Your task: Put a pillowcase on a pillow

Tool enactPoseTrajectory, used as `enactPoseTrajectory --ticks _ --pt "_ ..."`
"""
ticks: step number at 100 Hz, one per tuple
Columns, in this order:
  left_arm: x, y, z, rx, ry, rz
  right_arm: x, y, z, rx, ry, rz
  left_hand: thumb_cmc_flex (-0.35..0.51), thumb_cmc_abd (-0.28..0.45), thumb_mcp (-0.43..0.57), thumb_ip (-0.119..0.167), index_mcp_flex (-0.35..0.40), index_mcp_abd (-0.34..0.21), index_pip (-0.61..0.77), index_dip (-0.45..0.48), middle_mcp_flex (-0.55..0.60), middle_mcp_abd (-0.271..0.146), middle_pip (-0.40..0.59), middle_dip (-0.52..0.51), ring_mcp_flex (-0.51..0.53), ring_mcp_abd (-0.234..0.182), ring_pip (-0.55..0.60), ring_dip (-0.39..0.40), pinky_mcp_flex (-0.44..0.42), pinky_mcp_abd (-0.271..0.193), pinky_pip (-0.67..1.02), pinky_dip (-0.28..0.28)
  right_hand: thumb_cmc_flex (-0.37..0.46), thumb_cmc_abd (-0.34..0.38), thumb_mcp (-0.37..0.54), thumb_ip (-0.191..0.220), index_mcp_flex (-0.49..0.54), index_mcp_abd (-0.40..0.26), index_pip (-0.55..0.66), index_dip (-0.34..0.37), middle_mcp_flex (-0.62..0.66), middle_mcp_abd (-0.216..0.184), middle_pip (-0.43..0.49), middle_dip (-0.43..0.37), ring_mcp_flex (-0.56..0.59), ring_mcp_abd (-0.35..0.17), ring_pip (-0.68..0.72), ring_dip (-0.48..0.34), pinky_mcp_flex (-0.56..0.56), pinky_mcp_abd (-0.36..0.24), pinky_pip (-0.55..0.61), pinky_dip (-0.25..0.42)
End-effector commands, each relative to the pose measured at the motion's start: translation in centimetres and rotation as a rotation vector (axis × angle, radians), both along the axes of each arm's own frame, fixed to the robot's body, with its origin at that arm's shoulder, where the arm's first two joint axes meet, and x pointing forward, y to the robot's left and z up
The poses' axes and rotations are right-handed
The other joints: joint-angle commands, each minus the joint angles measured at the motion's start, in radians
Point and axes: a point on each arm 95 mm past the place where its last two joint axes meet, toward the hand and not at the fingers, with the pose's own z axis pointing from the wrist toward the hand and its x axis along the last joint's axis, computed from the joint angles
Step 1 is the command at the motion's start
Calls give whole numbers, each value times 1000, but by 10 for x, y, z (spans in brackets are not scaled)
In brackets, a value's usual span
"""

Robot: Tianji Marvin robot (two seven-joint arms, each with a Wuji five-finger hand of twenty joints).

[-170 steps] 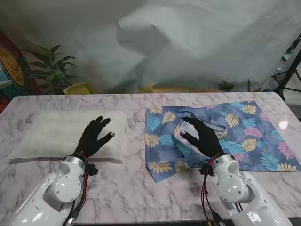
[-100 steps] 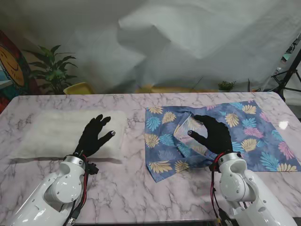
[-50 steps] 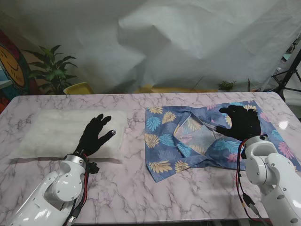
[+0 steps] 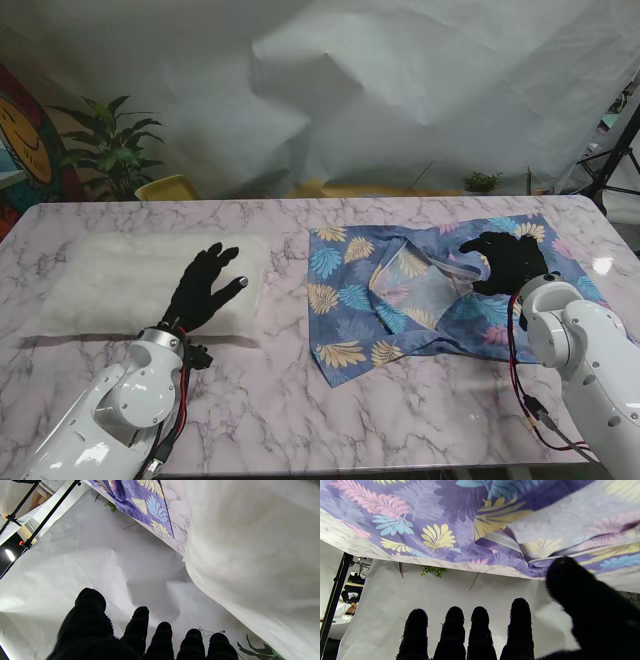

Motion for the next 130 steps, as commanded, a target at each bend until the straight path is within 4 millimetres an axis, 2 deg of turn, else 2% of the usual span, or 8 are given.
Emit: enactPoseTrajectory --ticks 1,27,37,43,59,69,79,130 --pt "-1 -3 -1 -2 13 -10 1 -4 -6 -7 38 -4 17 41 -24 -25 20 0 7 9 -37 2 3 6 -16 -25 -14 9 0 -38 -20 12 33 -56 73 -11 -40 -45 17 22 -29 16 -31 -11 -26 14 12 -19 -24 27 18 -23" --pt "0 -3 -1 -3 18 -15 12 -10 -27 -38 132 14 19 42 -24 -25 24 1 8 10 -36 5 4 7 -16 -24 -13 9 0 -39 -18 15 113 -91 187 -2 -33 -78 41 41 -29 52 -61 -23 -35 10 22 -14 -19 22 38 -28" --pt "0 -4 -2 -3 21 -19 18 -10 -32 -49 142 19 20 41 -24 -25 24 2 8 10 -38 7 3 7 -17 -23 -14 9 0 -39 -18 16 130 -99 201 -3 -24 -90 51 45 -29 41 -62 -23 -37 5 27 -12 -14 20 44 -25" --pt "0 -4 -2 -4 21 -21 21 -10 -35 -56 146 23 20 41 -24 -25 25 1 8 10 -37 7 3 7 -16 -24 -14 8 1 -38 -18 16 132 -102 207 -5 -21 -89 59 47 -30 4 -69 -27 -38 -6 32 -9 -12 17 50 -23" --pt "-1 -4 -2 -5 24 -24 29 -9 -43 -67 149 49 22 41 -24 -25 24 1 8 10 -39 6 1 7 -17 -24 -15 6 0 -39 -17 19 160 -121 236 -5 11 -90 106 55 -4 -182 -39 -9 -30 -106 63 9 -3 -11 79 -5" --pt "-1 -4 -2 -5 25 -22 32 -7 -47 -67 149 65 20 42 -25 -25 23 1 7 10 -40 4 0 6 -17 -24 -15 5 0 -40 -17 19 170 -131 247 -5 53 -102 139 56 5 -223 10 14 -25 -138 81 19 1 -17 87 3" --pt "-1 -4 -2 -4 24 -20 32 -6 -51 -78 156 76 20 41 -25 -25 25 1 8 10 -40 7 -1 6 -17 -23 -15 4 -1 -38 -19 19 174 -138 254 -5 106 -119 162 56 7 -230 94 54 -17 -150 90 25 3 -19 90 8" --pt "0 -7 -3 -4 28 -34 33 -11 -62 -210 176 60 19 43 -24 -25 23 1 8 11 -51 22 -17 3 -19 -19 -20 -10 0 -37 -19 19 122 -136 214 -15 368 -211 237 96 1 -205 169 77 -19 -154 115 40 15 -34 106 27"
